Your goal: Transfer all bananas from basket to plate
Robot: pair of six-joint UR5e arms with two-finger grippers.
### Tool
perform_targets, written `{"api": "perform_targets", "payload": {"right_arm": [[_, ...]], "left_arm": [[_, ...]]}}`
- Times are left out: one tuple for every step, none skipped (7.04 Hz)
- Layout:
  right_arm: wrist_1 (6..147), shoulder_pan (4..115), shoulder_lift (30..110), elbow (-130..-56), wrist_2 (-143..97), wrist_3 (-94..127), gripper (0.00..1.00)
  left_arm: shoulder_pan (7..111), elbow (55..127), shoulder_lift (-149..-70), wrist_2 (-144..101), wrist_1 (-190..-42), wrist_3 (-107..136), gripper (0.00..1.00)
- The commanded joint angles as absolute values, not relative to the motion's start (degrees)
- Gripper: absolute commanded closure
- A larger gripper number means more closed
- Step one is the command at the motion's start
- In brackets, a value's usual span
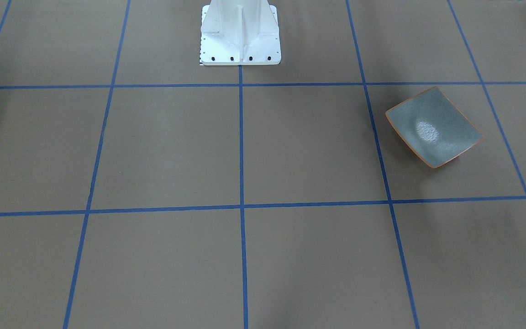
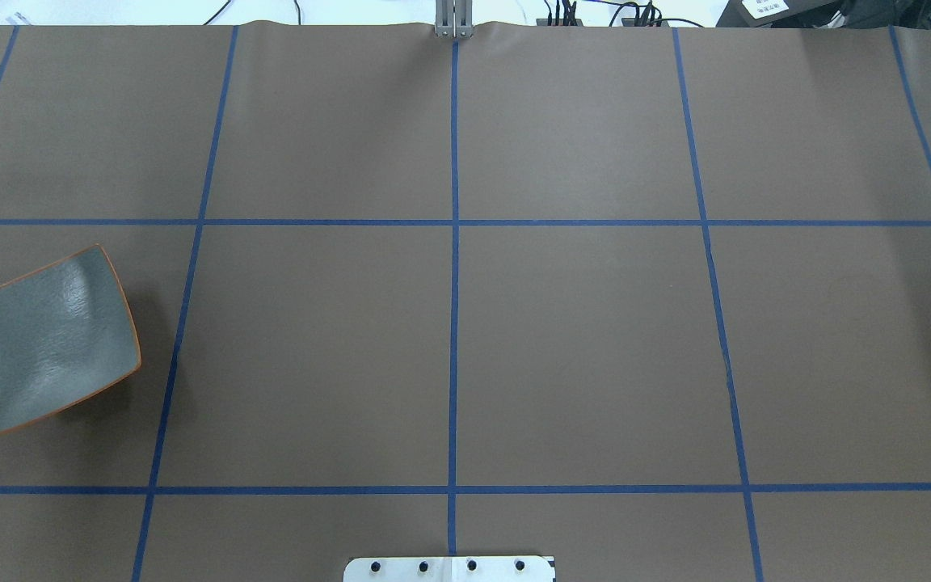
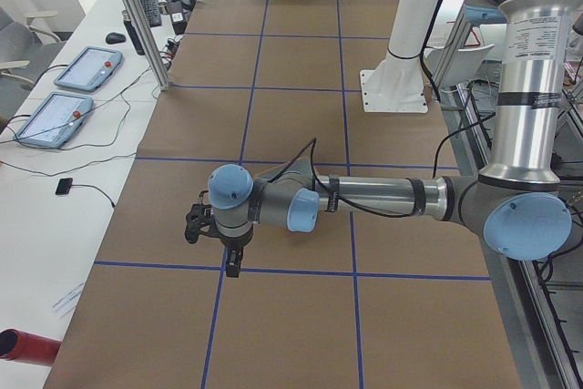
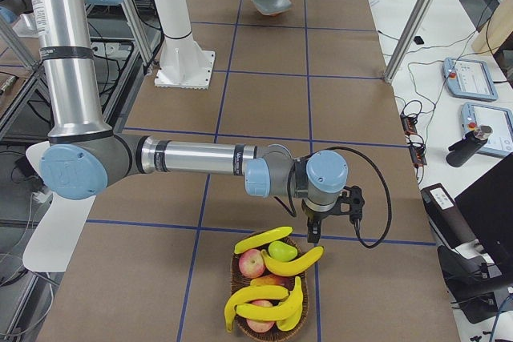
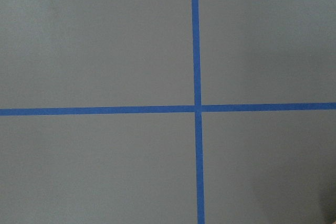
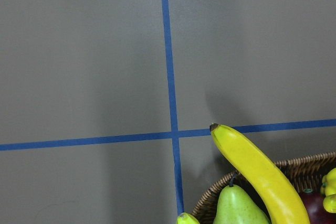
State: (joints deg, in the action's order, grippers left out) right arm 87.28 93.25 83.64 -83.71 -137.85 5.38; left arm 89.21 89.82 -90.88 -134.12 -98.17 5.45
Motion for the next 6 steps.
{"api": "perform_targets", "payload": {"right_arm": [[87.3,93.3,83.8,-83.7,-137.6,5.4,0.0],[87.3,93.3,83.8,-83.8,-137.5,5.4,0.0],[87.3,93.3,83.8,-83.9,-137.5,5.4,0.0],[87.3,93.3,83.8,-83.8,-136.9,4.9,0.0],[87.4,93.3,83.8,-83.7,-135.9,4.8,0.0],[87.5,93.3,84.0,-83.7,-135.8,4.7,0.0]], "left_arm": [[89.3,90.2,-90.8,-134.2,-98.1,5.4,0.0],[89.2,90.2,-90.9,-134.3,-98.3,5.4,0.0],[89.1,90.3,-91.6,-134.1,-98.4,5.9,0.0],[89.0,89.7,-91.4,-134.3,-98.4,5.8,0.0],[89.0,89.6,-90.8,-134.3,-99.2,5.6,0.0],[89.0,89.6,-90.4,-134.3,-99.7,5.7,0.0]]}}
